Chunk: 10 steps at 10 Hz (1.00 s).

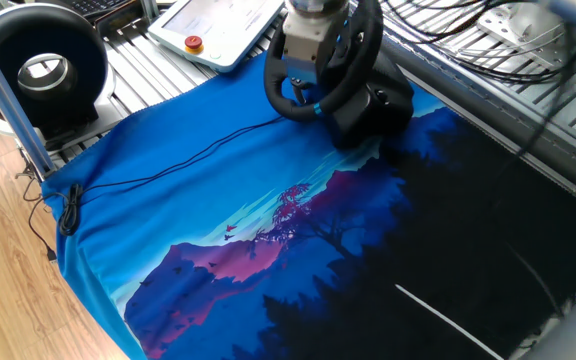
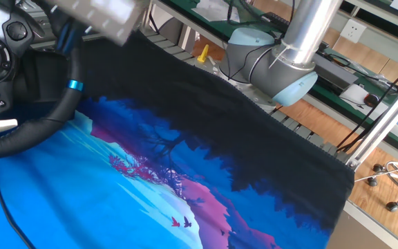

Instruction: Rotate the steering wheel 90 degrees clockwise

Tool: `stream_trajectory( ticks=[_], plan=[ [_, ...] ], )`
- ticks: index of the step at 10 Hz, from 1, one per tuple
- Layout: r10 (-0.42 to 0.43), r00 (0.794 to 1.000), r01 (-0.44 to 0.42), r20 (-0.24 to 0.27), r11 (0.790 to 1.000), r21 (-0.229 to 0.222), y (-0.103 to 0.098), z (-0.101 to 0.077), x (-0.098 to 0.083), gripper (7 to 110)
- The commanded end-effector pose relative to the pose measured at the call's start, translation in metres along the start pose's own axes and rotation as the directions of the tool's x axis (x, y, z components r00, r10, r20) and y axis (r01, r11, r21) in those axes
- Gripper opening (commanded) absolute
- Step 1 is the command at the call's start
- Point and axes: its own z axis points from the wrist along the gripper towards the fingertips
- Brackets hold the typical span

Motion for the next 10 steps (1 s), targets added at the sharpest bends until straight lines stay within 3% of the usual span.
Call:
stream_trajectory(
  ticks=[1, 2, 4, 5, 6, 7, 10],
  plan=[
    [0.12, 0.99, -0.134, -0.077, 0.968, -0.211, 0.065, -0.051, 0.055, 7],
    [0.16, 0.974, -0.2, -0.16, 0.938, -0.284, 0.089, -0.066, 0.079, 7],
    [0.232, 0.949, -0.295, -0.213, 0.891, -0.344, 0.11, -0.083, 0.099, 7],
    [0.251, 0.944, -0.316, -0.214, 0.877, -0.362, 0.111, -0.083, 0.1, 7],
    [0.25, 0.945, -0.31, -0.208, 0.888, -0.339, 0.101, -0.076, 0.1, 7],
    [0.251, 0.947, -0.308, -0.201, 0.888, -0.343, 0.099, -0.065, 0.095, 7],
    [0.27, 0.957, -0.291, -0.108, 0.878, -0.381, 0.101, -0.062, 0.068, 7]
  ],
)
